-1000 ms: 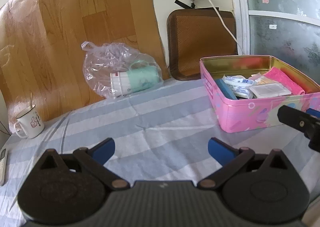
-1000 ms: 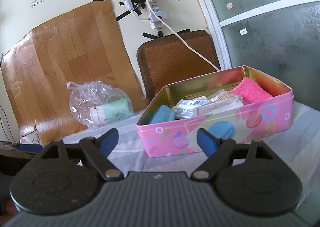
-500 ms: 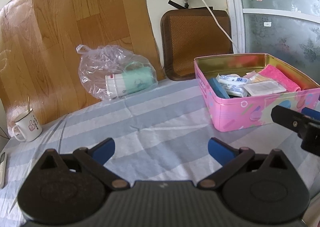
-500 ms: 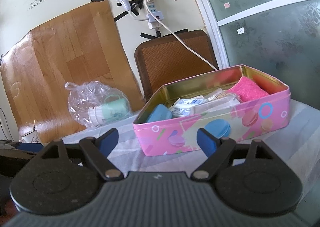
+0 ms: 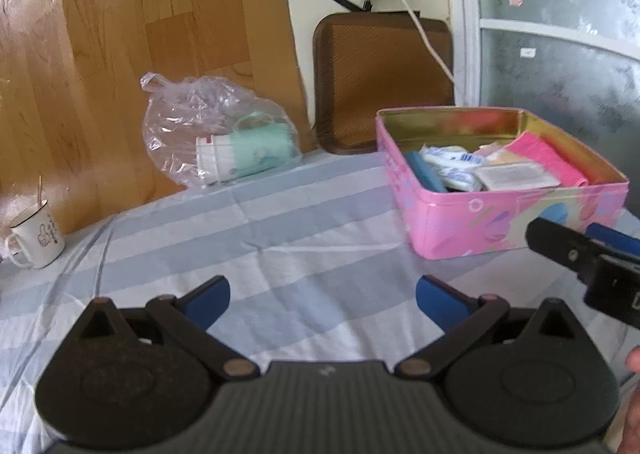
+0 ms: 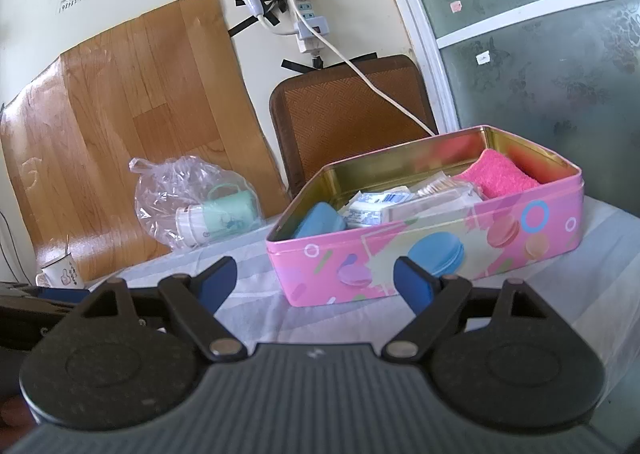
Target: Organize soft objects
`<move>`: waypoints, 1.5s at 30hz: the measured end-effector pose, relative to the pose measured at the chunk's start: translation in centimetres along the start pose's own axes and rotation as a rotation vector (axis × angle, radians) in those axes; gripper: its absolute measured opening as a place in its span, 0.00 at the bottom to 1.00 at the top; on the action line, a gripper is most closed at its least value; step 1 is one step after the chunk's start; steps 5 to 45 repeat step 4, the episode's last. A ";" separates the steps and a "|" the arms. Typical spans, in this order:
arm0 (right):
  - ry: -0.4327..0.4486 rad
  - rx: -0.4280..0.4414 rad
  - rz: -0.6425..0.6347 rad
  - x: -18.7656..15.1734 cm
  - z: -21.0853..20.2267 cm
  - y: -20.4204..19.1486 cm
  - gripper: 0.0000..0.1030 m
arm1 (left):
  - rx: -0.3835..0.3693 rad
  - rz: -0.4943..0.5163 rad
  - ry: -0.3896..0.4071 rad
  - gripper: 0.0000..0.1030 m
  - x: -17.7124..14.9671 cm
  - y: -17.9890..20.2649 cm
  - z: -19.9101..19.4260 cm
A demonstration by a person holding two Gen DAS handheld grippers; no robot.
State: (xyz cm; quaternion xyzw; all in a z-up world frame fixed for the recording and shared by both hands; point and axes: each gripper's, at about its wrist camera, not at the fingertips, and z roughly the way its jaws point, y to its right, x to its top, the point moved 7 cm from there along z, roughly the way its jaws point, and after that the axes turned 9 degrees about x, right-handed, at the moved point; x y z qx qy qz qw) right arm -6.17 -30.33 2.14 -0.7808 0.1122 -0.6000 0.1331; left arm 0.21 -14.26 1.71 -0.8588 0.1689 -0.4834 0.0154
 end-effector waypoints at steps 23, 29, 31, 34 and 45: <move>-0.002 0.000 -0.005 0.0 0.1 0.0 0.85 | -0.035 0.014 0.006 1.00 -0.1 0.5 -0.3; -0.002 0.000 -0.005 0.0 0.1 0.0 0.85 | -0.035 0.014 0.006 1.00 -0.1 0.5 -0.3; -0.002 0.000 -0.005 0.0 0.1 0.0 0.85 | -0.035 0.014 0.006 1.00 -0.1 0.5 -0.3; -0.002 0.000 -0.005 0.0 0.1 0.0 0.85 | -0.035 0.014 0.006 1.00 -0.1 0.5 -0.3; -0.002 0.000 -0.005 0.0 0.1 0.0 0.85 | -0.035 0.014 0.006 1.00 -0.1 0.5 -0.3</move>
